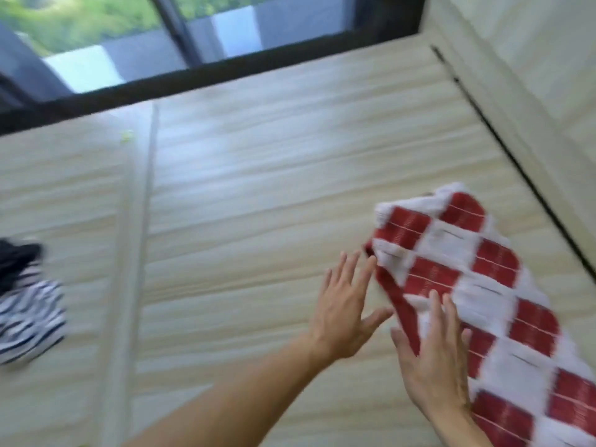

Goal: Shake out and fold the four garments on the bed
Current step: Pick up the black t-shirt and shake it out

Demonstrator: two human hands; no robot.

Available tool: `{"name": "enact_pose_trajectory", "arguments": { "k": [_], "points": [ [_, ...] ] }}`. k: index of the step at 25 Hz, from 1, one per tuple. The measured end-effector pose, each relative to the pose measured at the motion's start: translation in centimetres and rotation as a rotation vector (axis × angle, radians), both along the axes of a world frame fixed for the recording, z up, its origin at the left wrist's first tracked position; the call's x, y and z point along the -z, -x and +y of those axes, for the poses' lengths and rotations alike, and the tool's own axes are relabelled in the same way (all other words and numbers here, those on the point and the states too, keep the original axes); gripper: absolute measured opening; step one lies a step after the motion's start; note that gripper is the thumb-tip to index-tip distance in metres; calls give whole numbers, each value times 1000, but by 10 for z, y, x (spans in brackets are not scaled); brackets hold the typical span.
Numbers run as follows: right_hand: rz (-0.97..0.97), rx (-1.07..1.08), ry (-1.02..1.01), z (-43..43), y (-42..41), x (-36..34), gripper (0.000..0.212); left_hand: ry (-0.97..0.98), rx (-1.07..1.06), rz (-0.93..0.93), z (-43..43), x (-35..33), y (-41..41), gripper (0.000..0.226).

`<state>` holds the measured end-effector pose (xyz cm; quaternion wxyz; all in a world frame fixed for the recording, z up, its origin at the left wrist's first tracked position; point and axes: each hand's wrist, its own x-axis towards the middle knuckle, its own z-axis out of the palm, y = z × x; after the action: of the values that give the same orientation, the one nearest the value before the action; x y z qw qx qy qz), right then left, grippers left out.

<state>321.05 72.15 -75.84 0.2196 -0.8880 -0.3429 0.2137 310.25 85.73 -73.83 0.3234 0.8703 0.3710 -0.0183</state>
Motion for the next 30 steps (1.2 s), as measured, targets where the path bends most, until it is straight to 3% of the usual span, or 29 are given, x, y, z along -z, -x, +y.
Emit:
{"name": "enact_pose_trajectory", "arguments": {
  "k": [5, 9, 14, 21, 26, 28, 30],
  "points": [
    [169, -256, -64, 89, 157, -47, 86, 0, -434, 283, 50, -21, 247, 122],
    [193, -484, -67, 159, 291, -61, 82, -5, -650, 387, 91, -30, 415, 80],
    [160, -702, -123, 244, 451, -59, 82, -66, -851, 393, 130, -29, 582, 75],
    [167, -880, -92, 307, 629, -21, 79, -171, -1016, 460, 150, 8, 748, 67],
    [235, -944, -6, 292, 696, 13, 78, 157, -1145, 702, 103, 73, 833, 43],
    [249, -972, 16, 278, 706, 24, 78, 195, -1176, 639, 86, 95, 852, 47],
    [259, -983, 41, 269, 707, 34, 78, -1, -1255, 481, 82, 105, 865, 32]
  ]
}}
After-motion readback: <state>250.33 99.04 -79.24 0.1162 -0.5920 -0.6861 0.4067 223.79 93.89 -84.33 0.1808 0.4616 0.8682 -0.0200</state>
